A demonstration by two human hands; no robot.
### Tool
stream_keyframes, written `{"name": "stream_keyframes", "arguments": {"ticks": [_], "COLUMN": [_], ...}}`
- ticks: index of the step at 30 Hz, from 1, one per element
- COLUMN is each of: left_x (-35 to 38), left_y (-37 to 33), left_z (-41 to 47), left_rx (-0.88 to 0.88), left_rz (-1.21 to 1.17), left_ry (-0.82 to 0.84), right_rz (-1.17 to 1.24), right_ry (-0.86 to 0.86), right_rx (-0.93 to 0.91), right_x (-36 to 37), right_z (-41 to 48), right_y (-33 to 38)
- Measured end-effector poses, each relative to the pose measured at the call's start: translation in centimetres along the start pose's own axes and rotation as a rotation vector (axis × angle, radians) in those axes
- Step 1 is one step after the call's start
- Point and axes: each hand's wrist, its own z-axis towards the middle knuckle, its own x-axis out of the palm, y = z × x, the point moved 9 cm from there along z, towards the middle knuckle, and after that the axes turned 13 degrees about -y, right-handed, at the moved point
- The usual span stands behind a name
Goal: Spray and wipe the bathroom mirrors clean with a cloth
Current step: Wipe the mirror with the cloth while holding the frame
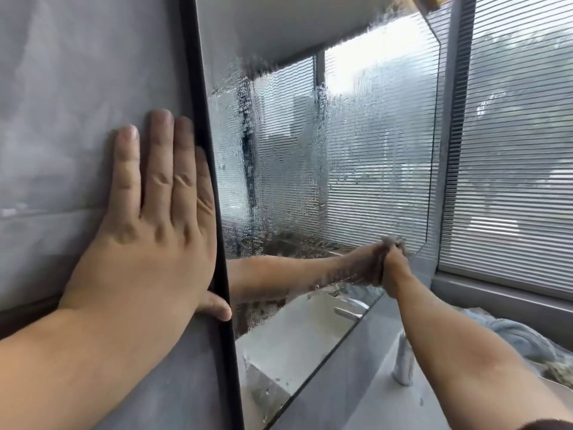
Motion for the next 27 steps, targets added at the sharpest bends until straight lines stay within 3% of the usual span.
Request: {"name": "stream_keyframes", "arguments": {"ticks": [3,6,10,13,15,19,22,27], "left_x": [0.5,0.7,1.0,0.9,0.9,0.9,0.6,-0.3], "left_y": [0.0,0.0,-0.1,-0.1,0.0,0.0,0.1,0.0], "left_z": [0.1,0.2,0.0,-0.1,-0.1,-0.1,-0.1,-0.2], "left_rx": [0.006,0.003,0.012,0.011,0.004,0.005,-0.001,0.012], "left_rz": [-0.021,-0.035,-0.031,-0.037,-0.036,-0.025,-0.012,0.030], "left_ry": [0.015,0.035,0.061,0.053,0.064,0.108,0.134,0.124], "right_rz": [0.003,0.036,0.043,-0.132,-0.136,-0.316,-0.318,-0.285], "right_ry": [-0.020,-0.020,-0.019,0.127,0.259,0.344,0.451,0.571], "right_rx": [0.010,-0.020,-0.218,-0.533,-0.788,-1.331,-1.651,-1.913], "right_x": [1.2,1.5,1.7,2.8,2.8,1.5,1.1,2.3], "right_z": [1.8,-1.9,-2.8,-6.6,-14.3,-27.8,-38.1,-47.5], "right_y": [0.3,3.7,8.9,11.5,12.4,9.2,7.8,11.6]}}
